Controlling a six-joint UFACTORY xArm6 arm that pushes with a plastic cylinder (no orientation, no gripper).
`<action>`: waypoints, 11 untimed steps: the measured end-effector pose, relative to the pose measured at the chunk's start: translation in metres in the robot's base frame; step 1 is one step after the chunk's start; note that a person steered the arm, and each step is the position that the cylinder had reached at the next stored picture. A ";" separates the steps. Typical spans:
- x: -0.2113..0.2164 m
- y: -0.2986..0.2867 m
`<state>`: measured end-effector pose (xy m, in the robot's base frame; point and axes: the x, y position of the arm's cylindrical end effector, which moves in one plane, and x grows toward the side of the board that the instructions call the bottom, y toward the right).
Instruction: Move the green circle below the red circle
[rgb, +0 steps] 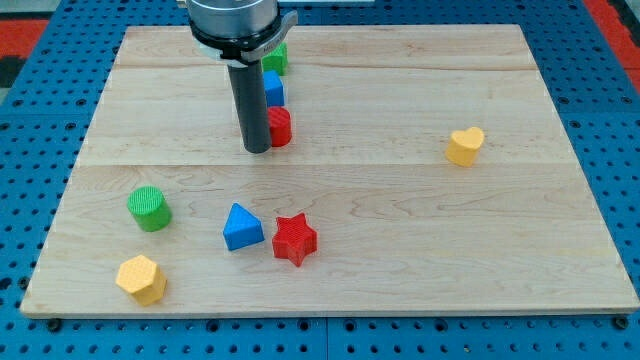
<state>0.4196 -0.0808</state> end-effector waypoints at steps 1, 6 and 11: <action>0.027 -0.030; 0.114 -0.124; 0.052 -0.031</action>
<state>0.4718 -0.1117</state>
